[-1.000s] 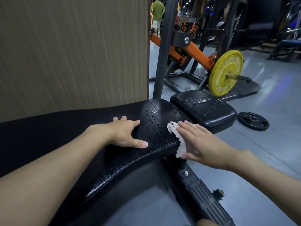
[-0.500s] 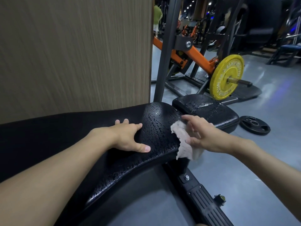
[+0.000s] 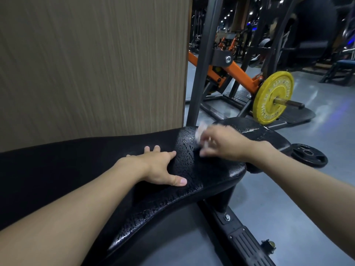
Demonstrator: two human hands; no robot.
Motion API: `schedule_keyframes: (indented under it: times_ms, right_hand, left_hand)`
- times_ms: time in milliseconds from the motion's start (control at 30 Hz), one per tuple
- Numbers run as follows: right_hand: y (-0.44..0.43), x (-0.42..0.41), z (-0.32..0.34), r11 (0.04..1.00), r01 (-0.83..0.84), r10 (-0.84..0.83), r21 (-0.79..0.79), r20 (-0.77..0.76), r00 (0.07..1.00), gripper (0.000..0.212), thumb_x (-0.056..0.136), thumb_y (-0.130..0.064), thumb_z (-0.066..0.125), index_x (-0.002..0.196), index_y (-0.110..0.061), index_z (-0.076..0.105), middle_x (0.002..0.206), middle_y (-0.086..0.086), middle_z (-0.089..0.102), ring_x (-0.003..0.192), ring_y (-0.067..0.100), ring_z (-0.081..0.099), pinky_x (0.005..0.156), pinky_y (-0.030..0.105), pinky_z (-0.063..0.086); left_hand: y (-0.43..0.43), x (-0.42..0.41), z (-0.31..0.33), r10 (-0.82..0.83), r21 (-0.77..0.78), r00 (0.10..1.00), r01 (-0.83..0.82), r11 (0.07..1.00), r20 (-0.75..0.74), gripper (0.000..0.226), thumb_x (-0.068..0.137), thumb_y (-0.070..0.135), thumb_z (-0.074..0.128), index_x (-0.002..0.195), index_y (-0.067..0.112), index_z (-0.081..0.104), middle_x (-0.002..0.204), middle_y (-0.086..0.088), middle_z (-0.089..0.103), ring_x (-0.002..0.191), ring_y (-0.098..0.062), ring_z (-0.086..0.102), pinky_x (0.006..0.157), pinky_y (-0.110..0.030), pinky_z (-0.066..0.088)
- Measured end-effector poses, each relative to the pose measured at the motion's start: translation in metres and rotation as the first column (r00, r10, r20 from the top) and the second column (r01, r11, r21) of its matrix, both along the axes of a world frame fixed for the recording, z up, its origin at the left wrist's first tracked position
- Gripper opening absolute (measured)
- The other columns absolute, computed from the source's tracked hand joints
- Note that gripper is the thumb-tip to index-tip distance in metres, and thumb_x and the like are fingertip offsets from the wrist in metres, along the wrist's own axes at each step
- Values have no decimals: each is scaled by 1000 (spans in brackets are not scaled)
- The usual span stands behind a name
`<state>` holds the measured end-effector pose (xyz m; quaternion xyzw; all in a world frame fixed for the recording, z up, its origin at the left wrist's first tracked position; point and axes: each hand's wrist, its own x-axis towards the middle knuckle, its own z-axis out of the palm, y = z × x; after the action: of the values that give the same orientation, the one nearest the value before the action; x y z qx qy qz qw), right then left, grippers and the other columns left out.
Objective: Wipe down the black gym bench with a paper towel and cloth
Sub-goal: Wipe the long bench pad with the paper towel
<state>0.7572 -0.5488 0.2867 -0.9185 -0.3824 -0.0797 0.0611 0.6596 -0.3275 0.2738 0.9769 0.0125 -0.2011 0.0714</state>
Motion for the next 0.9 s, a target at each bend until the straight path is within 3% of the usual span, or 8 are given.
schedule_keyframes:
  times_ms: [67, 133, 267, 400, 467, 567, 700, 900]
  right_hand:
    - [7, -1, -15, 997, 76, -73, 18, -132, 989, 53, 86, -70, 47, 101, -23, 68, 104, -4, 60, 100, 18, 56, 87, 40, 40]
    - [15, 2, -30, 951, 184, -159, 247, -117, 980, 49, 97, -55, 35, 110, -18, 64, 115, 5, 62, 111, 27, 55, 96, 48, 41]
    - [40, 29, -53, 962, 268, -272, -48, -193, 943, 24, 101, -44, 24, 104, -23, 35, 135, 10, 44, 133, 29, 33, 111, 49, 23]
    - [61, 66, -48, 946, 302, -323, -118, -266, 908, 51, 97, -52, 17, 132, -21, 38, 146, 9, 37, 144, 28, 24, 116, 50, 17]
    - [72, 80, -46, 937, 320, -348, -142, -279, 895, 64, 96, -54, 15, 151, -23, 27, 159, 8, 25, 150, 26, 15, 118, 49, 13]
    - [81, 88, -44, 920, 343, -385, -189, -273, 882, 69, 96, -55, 12, 157, -22, 17, 166, 6, 12, 153, 24, 7, 120, 47, 8]
    - [100, 73, -48, 909, 366, -405, -200, -213, 889, 66, 97, -52, 12, 153, -20, 26, 160, 5, 25, 150, 24, 14, 119, 47, 10]
    - [160, 37, -56, 929, 324, -354, -176, -180, 918, 61, 96, -51, 14, 143, -20, 36, 152, 2, 33, 146, 22, 19, 117, 45, 14]
  left_hand:
    - [0, 0, 1, 0, -6, 1000, 0, 1000, 4, 114, 62, 87, 56, 152, 46, 0, 164, -6, -10, 149, -35, -11, 108, -74, 10]
    - [1, -1, 0, -10, -32, 1000, 11, 999, 22, 111, 64, 86, 57, 152, 44, 4, 164, -6, -7, 150, -34, -10, 108, -73, 9]
    - [31, -12, 5, 36, -56, 987, -28, 998, 156, 90, 74, 79, 54, 150, 42, 24, 163, -3, 11, 151, -21, 4, 112, -66, 17]
    - [86, -34, 7, 225, 155, 954, -257, 954, 196, 92, 67, 92, 39, 147, 53, 17, 163, -1, 11, 149, -31, 10, 107, -66, 24]
    - [105, -47, -1, 323, 134, 937, -340, 931, 131, 101, 54, 100, 34, 144, 60, 11, 163, -2, 10, 148, -35, 13, 109, -63, 25]
    - [109, -54, -10, 378, 55, 921, -384, 922, 87, 100, 54, 101, 34, 142, 65, 5, 165, -1, 2, 149, -38, 5, 111, -64, 22]
    - [107, -53, -7, 362, 17, 929, -364, 931, 81, 98, 58, 97, 38, 144, 62, 7, 164, -2, 3, 149, -40, 2, 110, -67, 19]
    - [134, -88, -2, 265, 5, 937, -273, 962, 226, 74, 83, 76, 43, 149, 47, 24, 163, 5, 14, 149, -17, 15, 111, -56, 19]
